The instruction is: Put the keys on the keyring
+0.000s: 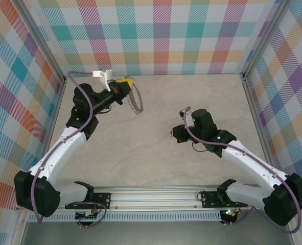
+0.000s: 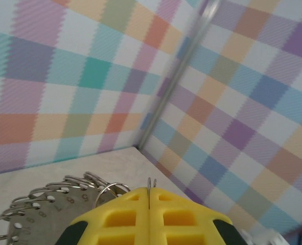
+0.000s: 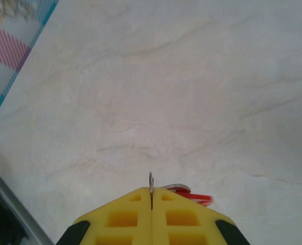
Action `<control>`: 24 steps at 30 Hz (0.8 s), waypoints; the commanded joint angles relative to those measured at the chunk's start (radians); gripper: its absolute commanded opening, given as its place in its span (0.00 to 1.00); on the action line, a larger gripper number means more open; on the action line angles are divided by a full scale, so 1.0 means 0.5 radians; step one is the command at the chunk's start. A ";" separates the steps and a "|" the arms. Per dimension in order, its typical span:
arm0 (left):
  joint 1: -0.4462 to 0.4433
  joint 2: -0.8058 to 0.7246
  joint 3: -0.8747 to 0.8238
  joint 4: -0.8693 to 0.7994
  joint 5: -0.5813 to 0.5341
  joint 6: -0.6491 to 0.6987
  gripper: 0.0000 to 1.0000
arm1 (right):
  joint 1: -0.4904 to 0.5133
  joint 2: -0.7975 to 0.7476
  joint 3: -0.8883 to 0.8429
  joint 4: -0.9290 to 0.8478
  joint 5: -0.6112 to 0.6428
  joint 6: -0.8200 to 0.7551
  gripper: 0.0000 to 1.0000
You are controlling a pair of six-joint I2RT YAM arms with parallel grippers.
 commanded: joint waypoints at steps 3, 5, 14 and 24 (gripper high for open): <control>-0.153 0.062 0.192 -0.067 0.253 0.303 0.00 | -0.161 -0.044 0.203 -0.063 0.026 0.033 0.00; -0.188 0.108 0.225 -0.056 0.331 0.314 0.00 | -0.230 -0.045 0.254 -0.040 -0.025 0.031 0.00; -0.412 0.301 0.434 -0.339 0.473 0.534 0.00 | -0.453 -0.122 0.337 0.164 -0.169 -0.004 0.00; -0.528 0.417 0.510 -0.324 0.369 0.570 0.00 | -0.504 -0.253 0.278 0.552 -0.500 -0.108 0.00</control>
